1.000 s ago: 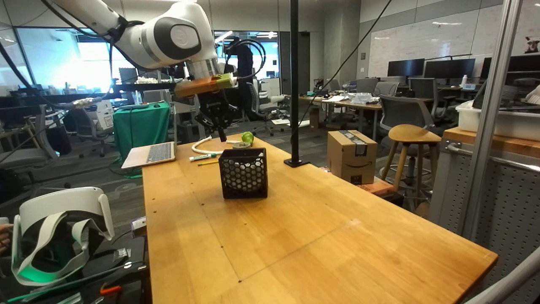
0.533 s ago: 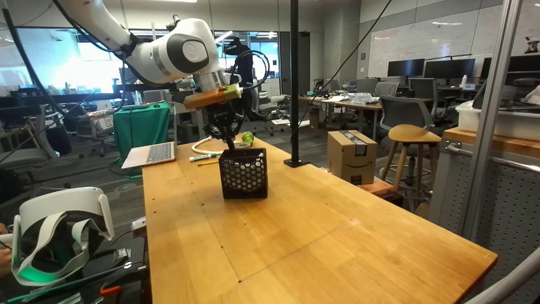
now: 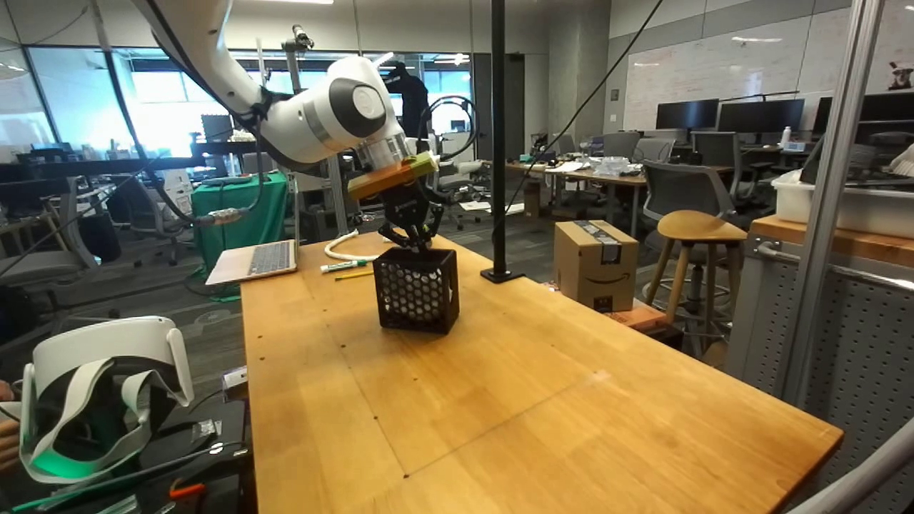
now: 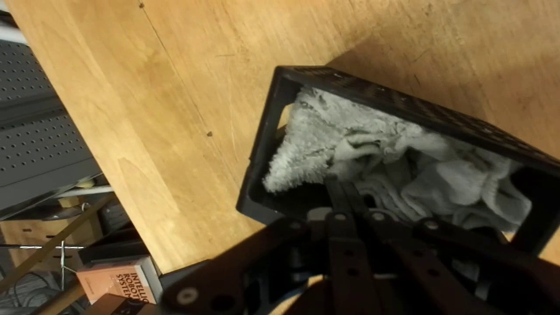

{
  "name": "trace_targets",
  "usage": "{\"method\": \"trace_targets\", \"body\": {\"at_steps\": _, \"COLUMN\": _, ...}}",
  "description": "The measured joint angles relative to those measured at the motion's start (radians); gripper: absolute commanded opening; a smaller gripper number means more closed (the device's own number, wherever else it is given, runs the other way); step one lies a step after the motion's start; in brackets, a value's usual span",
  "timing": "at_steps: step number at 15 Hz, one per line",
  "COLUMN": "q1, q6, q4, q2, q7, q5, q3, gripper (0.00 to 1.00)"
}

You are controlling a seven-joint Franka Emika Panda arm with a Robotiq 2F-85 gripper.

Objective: Put the white towel in the black box

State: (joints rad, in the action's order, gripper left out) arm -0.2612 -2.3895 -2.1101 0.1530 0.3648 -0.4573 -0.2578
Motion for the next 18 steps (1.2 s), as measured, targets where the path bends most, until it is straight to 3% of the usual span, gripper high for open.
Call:
{"method": "trace_targets", "body": {"at_steps": 5, "q1": 0.001, "q6": 0.019, "q4": 0.051, "q2": 0.036, "q7": -0.015, "q5": -0.016, "q3": 0.027, "gripper": 0.04}}
{"method": "trace_targets", "body": {"at_steps": 12, "q1": -0.001, "q6": 0.174, "q4": 0.070, "q2": 0.089, "q7": -0.095, "q5": -0.049, "q3": 0.043, "gripper": 0.04}}
{"method": "trace_targets", "body": {"at_steps": 18, "q1": -0.002, "q6": 0.281, "q4": 0.087, "q2": 0.104, "q7": -0.091, "q5": 0.113, "q3": 0.013, "gripper": 0.04}}
